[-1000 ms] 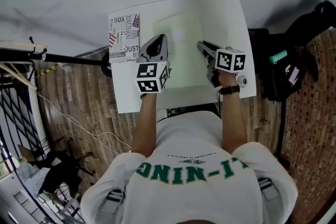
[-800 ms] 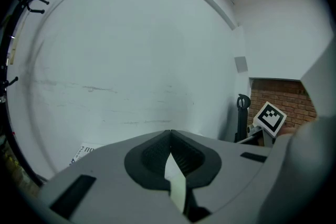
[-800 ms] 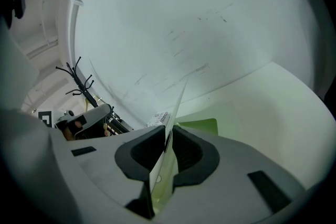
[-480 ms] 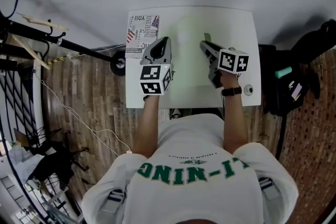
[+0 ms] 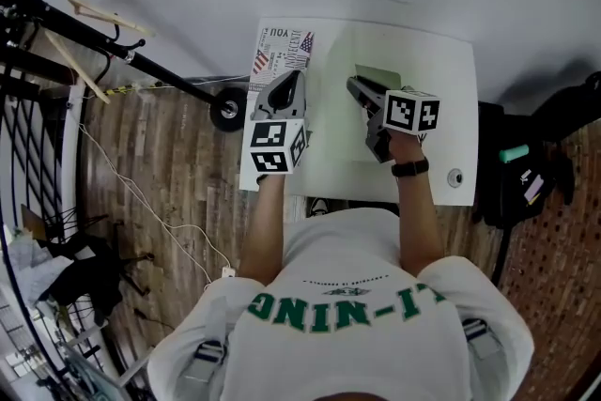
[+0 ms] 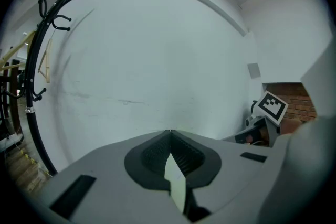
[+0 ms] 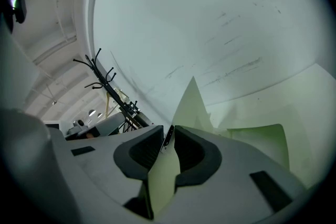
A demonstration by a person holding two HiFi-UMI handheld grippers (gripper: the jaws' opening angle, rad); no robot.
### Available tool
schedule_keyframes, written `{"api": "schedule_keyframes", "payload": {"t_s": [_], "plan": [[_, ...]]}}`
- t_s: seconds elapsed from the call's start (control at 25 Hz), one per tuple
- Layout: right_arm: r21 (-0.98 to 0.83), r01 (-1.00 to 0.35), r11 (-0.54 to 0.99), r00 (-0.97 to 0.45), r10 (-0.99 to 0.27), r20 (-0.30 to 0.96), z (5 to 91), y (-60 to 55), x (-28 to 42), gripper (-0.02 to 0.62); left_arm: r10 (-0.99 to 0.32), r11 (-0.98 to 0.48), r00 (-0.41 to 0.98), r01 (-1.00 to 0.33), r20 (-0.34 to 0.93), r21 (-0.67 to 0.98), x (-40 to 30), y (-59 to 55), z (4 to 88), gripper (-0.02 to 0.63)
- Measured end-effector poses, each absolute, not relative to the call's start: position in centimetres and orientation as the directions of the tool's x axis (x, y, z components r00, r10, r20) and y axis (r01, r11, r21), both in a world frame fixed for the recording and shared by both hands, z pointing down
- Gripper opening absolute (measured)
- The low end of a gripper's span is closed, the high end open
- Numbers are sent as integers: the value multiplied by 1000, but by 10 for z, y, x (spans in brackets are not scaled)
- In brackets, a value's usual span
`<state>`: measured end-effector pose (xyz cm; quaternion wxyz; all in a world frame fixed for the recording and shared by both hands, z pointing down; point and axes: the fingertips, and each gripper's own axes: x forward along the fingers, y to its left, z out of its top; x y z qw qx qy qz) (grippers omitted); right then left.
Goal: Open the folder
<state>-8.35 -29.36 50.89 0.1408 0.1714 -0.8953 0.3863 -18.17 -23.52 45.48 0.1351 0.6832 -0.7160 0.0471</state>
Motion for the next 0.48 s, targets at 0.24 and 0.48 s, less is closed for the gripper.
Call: {"api": "schedule_keyframes", "payload": {"t_s": [0.24, 0.48], "plan": [[-654, -373, 658, -915, -145, 376, 506, -278, -122, 95, -962, 127, -90, -984, 257, 128, -216, -215, 457, 15], [-675, -301, 673, -934, -67, 350, 507, -258, -164, 143, -952, 199, -160, -971, 262, 131, -252, -192, 459, 15]]}}
